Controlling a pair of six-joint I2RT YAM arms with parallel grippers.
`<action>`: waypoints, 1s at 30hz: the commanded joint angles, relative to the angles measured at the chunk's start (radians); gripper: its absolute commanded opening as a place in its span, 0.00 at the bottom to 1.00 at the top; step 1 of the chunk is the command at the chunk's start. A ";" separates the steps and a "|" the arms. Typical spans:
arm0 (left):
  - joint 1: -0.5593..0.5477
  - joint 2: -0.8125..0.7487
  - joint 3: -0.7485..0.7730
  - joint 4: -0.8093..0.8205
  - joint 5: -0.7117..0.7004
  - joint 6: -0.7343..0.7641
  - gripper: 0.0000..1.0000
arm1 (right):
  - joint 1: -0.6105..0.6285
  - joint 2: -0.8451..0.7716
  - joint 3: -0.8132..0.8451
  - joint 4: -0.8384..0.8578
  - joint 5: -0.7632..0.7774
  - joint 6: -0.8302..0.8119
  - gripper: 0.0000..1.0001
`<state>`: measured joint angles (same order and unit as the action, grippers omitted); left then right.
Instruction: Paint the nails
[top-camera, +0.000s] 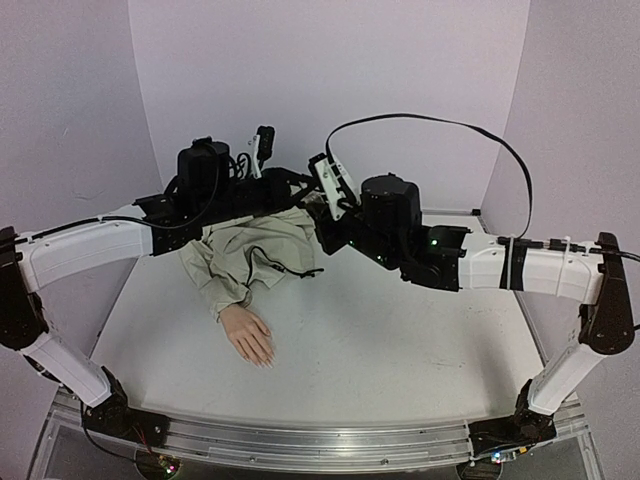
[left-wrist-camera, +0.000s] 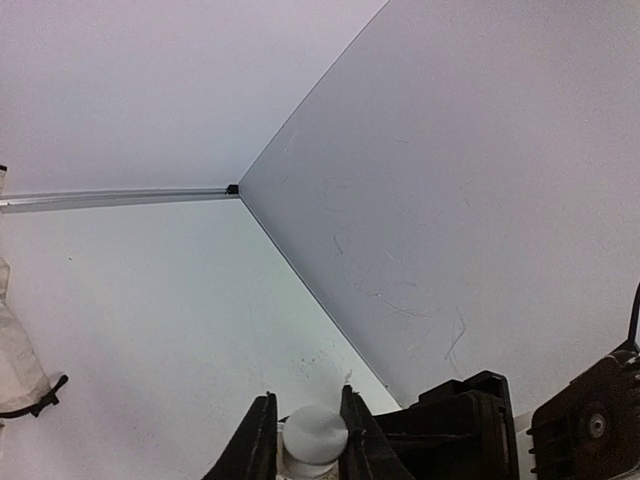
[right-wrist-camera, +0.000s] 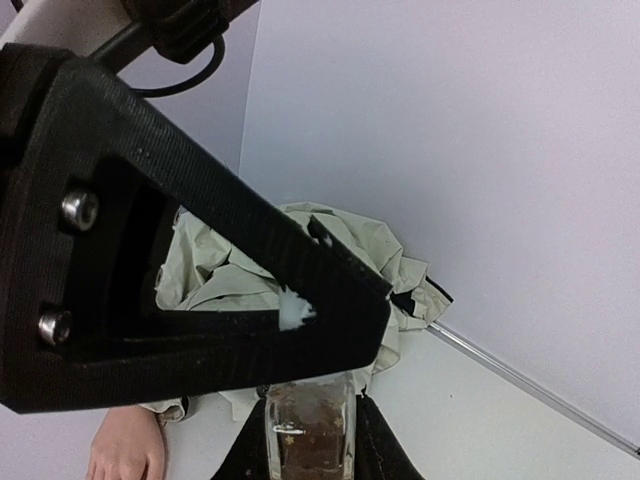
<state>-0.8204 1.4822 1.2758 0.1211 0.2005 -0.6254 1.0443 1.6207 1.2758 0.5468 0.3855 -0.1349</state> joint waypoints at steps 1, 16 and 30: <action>-0.008 0.011 0.057 0.022 0.001 0.021 0.15 | 0.008 -0.010 0.053 0.070 0.025 -0.006 0.00; 0.041 0.079 0.208 0.076 0.920 0.228 0.00 | -0.184 -0.208 -0.055 0.033 -1.151 0.109 0.00; 0.061 0.065 0.203 0.131 1.081 0.275 0.03 | -0.221 -0.263 -0.081 0.035 -1.403 0.116 0.00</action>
<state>-0.7860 1.5597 1.4555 0.2581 1.2278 -0.2310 0.8150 1.4014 1.2118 0.4942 -0.9306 0.0978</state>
